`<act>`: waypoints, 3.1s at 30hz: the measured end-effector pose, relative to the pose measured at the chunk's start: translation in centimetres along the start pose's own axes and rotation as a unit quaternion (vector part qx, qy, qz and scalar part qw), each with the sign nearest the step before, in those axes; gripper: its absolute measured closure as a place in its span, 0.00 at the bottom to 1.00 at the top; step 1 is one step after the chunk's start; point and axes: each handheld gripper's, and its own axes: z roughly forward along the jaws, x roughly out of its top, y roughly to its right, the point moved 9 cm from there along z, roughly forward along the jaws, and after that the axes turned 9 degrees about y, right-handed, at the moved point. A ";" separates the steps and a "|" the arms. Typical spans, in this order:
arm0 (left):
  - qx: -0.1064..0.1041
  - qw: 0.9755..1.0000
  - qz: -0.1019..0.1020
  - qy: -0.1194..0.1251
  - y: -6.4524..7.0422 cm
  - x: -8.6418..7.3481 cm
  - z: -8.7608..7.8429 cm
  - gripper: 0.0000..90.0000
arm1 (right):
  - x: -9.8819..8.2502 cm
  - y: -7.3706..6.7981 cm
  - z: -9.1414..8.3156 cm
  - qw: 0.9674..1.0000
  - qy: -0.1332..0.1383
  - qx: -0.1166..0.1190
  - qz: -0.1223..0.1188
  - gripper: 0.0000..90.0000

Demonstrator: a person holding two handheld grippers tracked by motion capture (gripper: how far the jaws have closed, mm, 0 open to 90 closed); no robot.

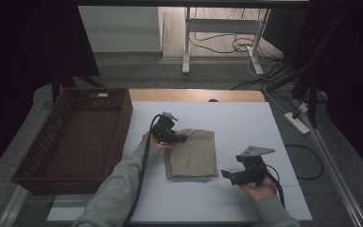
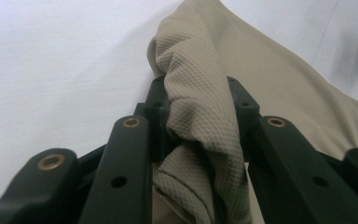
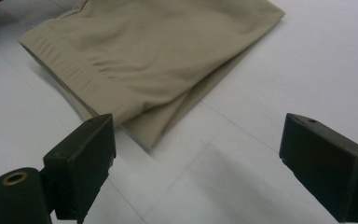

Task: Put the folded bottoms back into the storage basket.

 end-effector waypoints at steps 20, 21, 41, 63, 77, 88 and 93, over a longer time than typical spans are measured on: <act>-0.002 1.000 0.003 0.003 0.3 0.1 -0.3 0.75 | 1.1 -1.3 5.1 0.999 -0.042 0.008 0.019 0.10; -0.002 1.000 0.004 0.004 0.3 0.1 -0.4 0.75 | 1.1 -1.4 5.3 0.999 -0.043 0.008 0.020 0.10; -0.005 1.000 0.008 0.014 0.8 -0.1 -1.0 0.75 | -0.3 -2.7 6.5 0.995 -0.086 0.017 0.047 0.10; -0.009 1.000 0.013 0.015 1.2 -0.3 -1.1 0.75 | -0.4 -3.4 6.0 0.992 -0.105 0.006 0.074 0.29; -0.008 1.000 0.018 0.018 1.5 -0.1 -1.2 0.75 | -0.2 -4.4 5.7 0.988 -0.094 0.069 0.102 0.79; -0.014 0.999 0.022 0.024 2.0 0.3 -1.3 0.75 | 0.2 -4.4 5.3 0.989 -0.072 0.092 0.089 0.85; -0.017 0.999 0.028 0.029 2.4 0.7 -1.6 0.75 | 0.5 -4.4 5.1 0.989 -0.062 0.100 0.089 0.85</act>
